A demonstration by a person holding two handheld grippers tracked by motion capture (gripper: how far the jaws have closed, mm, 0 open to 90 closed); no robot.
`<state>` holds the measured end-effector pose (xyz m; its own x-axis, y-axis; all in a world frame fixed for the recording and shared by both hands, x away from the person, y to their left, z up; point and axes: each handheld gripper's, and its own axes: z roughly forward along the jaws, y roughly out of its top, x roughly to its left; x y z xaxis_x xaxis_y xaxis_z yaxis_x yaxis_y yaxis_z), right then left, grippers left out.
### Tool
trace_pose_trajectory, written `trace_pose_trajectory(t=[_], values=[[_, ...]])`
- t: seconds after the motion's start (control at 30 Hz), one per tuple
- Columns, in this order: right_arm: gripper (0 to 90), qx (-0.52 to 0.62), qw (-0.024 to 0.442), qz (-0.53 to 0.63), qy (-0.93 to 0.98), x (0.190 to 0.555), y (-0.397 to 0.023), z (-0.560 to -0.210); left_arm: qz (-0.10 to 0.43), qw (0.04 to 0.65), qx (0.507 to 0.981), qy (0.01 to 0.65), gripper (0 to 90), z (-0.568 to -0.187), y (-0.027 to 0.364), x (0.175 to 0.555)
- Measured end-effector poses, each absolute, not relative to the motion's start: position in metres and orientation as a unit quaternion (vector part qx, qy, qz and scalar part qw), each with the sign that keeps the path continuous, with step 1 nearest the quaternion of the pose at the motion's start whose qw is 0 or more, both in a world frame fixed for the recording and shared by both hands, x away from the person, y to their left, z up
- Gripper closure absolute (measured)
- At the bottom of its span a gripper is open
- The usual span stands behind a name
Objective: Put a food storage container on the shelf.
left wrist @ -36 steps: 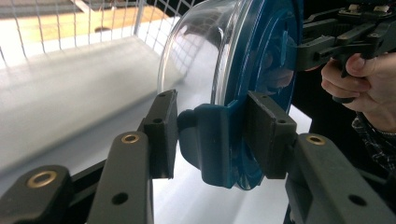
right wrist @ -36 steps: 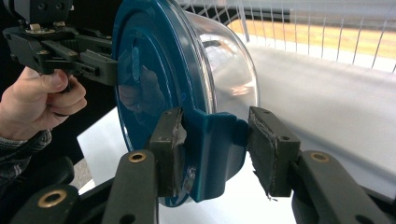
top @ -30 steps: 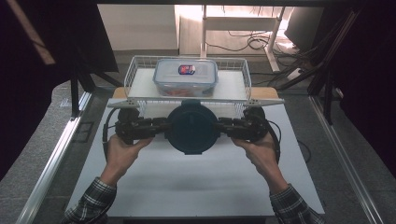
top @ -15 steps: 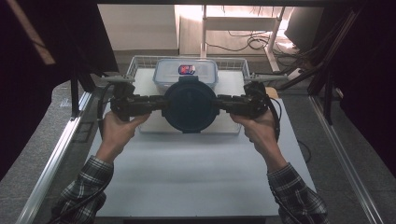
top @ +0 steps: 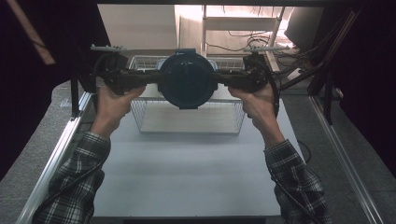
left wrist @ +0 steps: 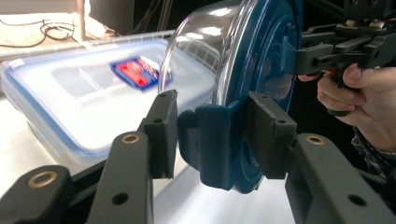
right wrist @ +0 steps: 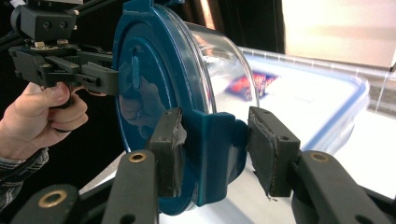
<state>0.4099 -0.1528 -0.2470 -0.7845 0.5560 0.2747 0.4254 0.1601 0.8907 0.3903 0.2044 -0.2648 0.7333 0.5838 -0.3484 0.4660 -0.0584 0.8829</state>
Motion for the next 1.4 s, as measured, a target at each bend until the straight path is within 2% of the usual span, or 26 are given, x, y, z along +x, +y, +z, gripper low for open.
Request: trace_pose_trajectory(t=[0.27, 0.5, 0.93, 1.07, 1.1, 1.13, 1.2, 1.27, 1.3, 1.33, 1.4], values=[[56.4, 0.321, 0.062, 0.578, 0.748, 0.432, -0.145, -0.229, 0.058, 0.588, 0.719, 0.365, 56.2, -0.246, 0.213, 0.412], [56.3, 0.335, 0.057, 0.573, 0.746, 0.455, -0.138, -0.233, 0.056, 0.599, 0.704, 0.377, 55.8, -0.254, 0.218, 0.433], [55.3, 0.337, 0.045, 0.583, 0.738, 0.47, -0.139, -0.236, 0.078, 0.607, 0.701, 0.367, 54.4, -0.258, 0.216, 0.439], [54.5, 0.336, 0.053, 0.58, 0.74, 0.47, -0.138, -0.234, 0.116, 0.584, 0.713, 0.371, 53.9, -0.255, 0.212, 0.437], [52.0, 0.334, 0.062, 0.576, 0.744, 0.469, -0.135, -0.232, 0.129, 0.571, 0.719, 0.375, 56.3, -0.254, 0.21, 0.437], [52.0, 0.338, 0.062, 0.575, 0.742, 0.47, -0.135, -0.231, 0.12, 0.572, 0.716, 0.382, 55.9, -0.256, 0.209, 0.44], [55.7, 0.34, 0.06, 0.579, 0.739, 0.472, -0.137, -0.231, 0.103, 0.587, 0.71, 0.375, 56.7, -0.26, 0.209, 0.443], [61.7, 0.349, 0.08, 0.562, 0.745, 0.473, -0.136, -0.231, 0.092, 0.592, 0.71, 0.371, 56.2, -0.263, 0.205, 0.446], [61.7, 0.349, 0.08, 0.562, 0.745, 0.473, -0.136, -0.231, 0.092, 0.592, 0.71, 0.371, 56.3, -0.263, 0.205, 0.446], [67.4, 0.349, 0.096, 0.545, 0.756, 0.474, -0.135, -0.233, 0.103, 0.58, 0.714, 0.378, 56.3, -0.263, 0.202, 0.447], [63.6, 0.35, 0.09, 0.551, 0.752, 0.476, -0.131, -0.238, 0.12, 0.577, 0.713, 0.379, 64.1, -0.263, 0.196, 0.447]])
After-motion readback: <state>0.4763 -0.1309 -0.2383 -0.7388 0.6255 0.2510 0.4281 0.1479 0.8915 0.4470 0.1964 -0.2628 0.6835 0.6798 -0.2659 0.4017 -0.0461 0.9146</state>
